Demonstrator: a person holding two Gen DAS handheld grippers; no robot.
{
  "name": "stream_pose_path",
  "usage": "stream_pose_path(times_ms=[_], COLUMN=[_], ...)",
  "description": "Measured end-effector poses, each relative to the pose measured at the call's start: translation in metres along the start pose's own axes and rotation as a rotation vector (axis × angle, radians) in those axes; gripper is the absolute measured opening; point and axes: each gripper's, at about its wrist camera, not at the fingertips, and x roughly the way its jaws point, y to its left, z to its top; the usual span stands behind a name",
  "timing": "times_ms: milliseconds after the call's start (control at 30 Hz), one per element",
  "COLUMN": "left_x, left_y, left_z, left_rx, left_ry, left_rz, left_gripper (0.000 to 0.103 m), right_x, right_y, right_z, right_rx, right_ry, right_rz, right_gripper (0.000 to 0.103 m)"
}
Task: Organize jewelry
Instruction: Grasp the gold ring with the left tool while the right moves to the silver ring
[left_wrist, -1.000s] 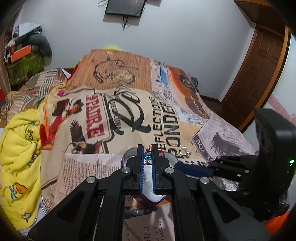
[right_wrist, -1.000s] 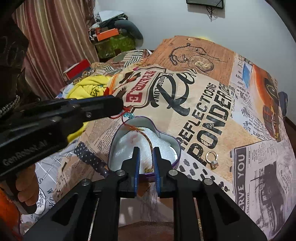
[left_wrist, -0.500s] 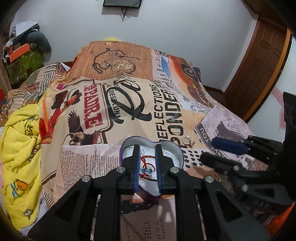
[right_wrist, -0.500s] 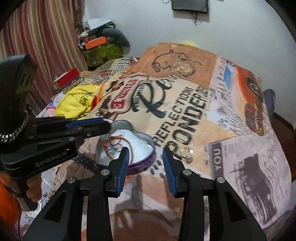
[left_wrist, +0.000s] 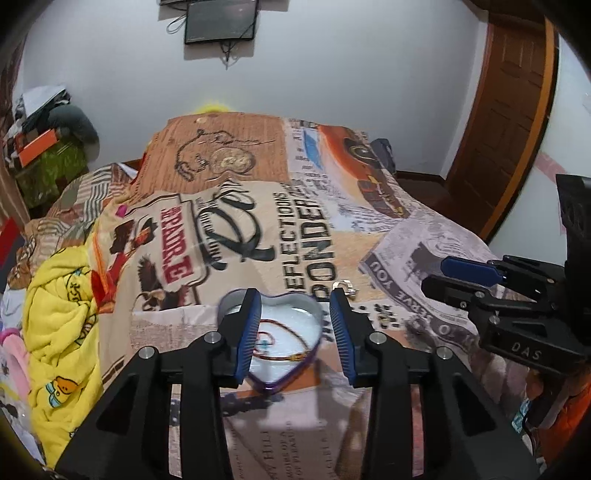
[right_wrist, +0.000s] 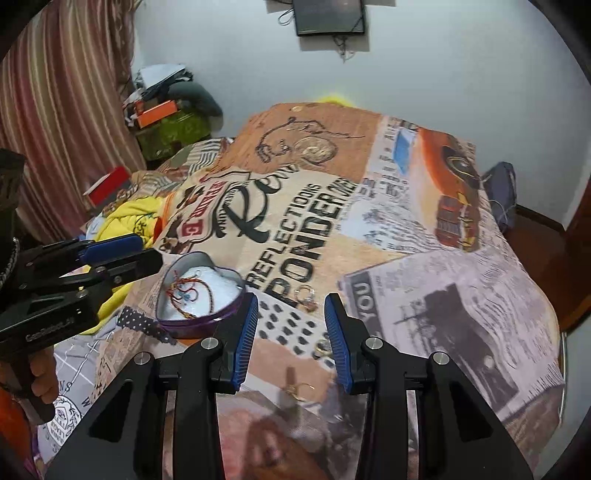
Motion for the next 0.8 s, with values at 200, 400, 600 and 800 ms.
stream_pose_path(times_ms=[200,400,600,800], left_x=[0.007,0.031,0.06,0.084], left_y=[-0.028,-0.057,-0.075,-0.085], left_z=[-0.001,-0.01,-0.025,-0.045], left_rx=[0.034,0.059,0.062,0.074], left_ry=[0.023,0.089,0.18,0.273], left_rz=[-0.037,-0.087,-0.133,-0.176], left_gripper=[0.038,0.038,0.038,0.038], right_x=[-0.016,-0.026,-0.024,-0.012], right_y=[-0.025,-0.051,-0.078,-0.092], right_z=[-0.01,-0.021,-0.039,-0.056], right_rx=[0.047,0.098,0.15,0.19], right_ry=[-0.012,-0.008,0.035,0.101], right_rz=[-0.035,-0.064,-0.08,-0.057], right_gripper=[0.034,0.034,0.035,0.035])
